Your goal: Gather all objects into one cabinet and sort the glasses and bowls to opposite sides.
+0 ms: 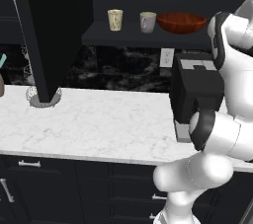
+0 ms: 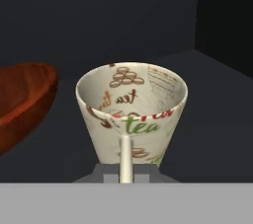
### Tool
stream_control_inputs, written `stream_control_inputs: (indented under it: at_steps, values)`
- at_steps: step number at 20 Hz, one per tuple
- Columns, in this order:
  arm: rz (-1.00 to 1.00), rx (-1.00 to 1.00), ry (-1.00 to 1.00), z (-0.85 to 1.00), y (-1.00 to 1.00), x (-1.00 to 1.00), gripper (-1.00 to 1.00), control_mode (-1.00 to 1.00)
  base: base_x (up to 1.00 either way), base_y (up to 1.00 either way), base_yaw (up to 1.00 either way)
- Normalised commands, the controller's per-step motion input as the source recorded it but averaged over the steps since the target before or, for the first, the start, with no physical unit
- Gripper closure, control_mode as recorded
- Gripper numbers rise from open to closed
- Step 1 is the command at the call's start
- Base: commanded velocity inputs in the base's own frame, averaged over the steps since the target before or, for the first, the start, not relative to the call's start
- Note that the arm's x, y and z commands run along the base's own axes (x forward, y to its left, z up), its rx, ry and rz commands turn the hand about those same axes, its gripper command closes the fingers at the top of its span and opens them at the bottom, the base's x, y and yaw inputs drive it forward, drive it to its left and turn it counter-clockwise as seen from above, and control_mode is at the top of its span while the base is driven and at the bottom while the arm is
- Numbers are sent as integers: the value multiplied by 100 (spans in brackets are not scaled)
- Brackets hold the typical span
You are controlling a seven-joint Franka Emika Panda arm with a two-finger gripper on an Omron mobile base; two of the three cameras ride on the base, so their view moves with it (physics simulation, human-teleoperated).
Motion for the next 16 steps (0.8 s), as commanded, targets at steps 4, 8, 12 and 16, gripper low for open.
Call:
stream_control_inputs:
  at_steps: [4, 8, 12, 16]
  values:
    - [0, 0, -8, 0, 97, -100, 100, -100, 0, 0, 0]
    - [0, 0, 0, 3, 100, -90, 100, -100, 0, 0, 0]
    - [0, 0, -1, 1, 100, -32, 100, -100, 0, 0, 0]
    - [1, -1, -2, 1, 100, -3, 100, -100, 0, 0, 0]
